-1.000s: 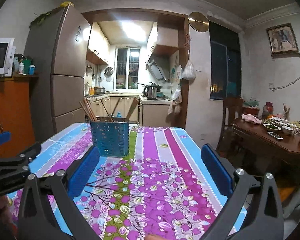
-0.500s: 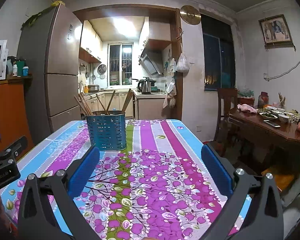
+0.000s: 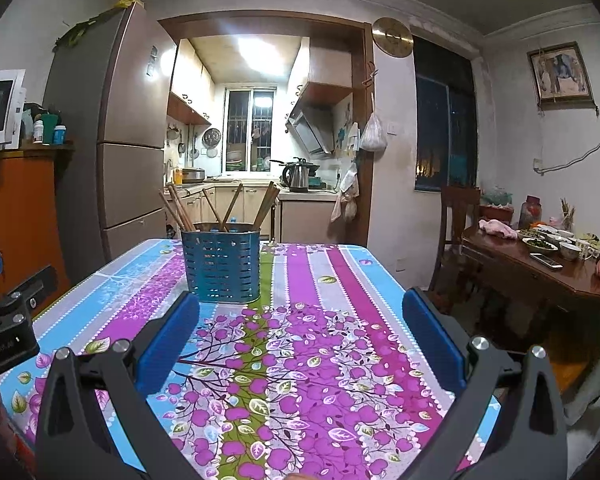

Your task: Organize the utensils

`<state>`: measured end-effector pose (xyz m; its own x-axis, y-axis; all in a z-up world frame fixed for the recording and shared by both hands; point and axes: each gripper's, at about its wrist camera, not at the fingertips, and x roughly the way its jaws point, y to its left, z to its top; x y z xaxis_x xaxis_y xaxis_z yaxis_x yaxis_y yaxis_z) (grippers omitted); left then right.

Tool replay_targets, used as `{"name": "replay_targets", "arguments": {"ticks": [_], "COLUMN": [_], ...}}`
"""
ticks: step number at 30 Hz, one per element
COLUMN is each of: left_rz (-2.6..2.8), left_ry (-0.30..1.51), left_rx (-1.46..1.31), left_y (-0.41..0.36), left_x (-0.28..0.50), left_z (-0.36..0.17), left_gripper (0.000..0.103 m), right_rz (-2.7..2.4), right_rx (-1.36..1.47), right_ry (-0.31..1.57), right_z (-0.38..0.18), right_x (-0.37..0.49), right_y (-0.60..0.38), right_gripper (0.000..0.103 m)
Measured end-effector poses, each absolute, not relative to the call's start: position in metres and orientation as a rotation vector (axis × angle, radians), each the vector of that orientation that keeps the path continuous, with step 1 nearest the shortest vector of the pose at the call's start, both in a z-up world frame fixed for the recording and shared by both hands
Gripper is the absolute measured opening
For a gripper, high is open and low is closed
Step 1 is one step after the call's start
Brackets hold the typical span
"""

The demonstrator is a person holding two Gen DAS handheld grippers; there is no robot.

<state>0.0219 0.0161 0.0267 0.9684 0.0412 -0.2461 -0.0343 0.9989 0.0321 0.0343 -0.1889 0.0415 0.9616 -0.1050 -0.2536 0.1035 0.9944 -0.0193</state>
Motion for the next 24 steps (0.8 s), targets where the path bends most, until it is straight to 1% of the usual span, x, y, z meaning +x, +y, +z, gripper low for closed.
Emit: {"name": "replay_targets", "arguments": {"ticks": [10, 18, 24], "left_rz": [0.040, 0.022, -0.022], "left_ry": [0.251, 0.222, 0.238], "left_rx": [0.030, 0.101, 0.066], "left_y": [0.016, 0.005, 0.006], "left_x": [0.021, 0.018, 0.021], "left_z": [0.028, 0.028, 0.032], "left_gripper": [0.099, 0.099, 0.099], "right_rz": [-0.100, -0.107, -0.109], "right_rx": [-0.005, 0.002, 0.002], "right_ry": [0.262, 0.256, 0.254], "right_z": [0.042, 0.045, 0.045], "right_x": [0.036, 0.036, 0.038], "right_y": [-0.189, -0.194, -0.195], "right_gripper": [0.098, 0.098, 0.098]}}
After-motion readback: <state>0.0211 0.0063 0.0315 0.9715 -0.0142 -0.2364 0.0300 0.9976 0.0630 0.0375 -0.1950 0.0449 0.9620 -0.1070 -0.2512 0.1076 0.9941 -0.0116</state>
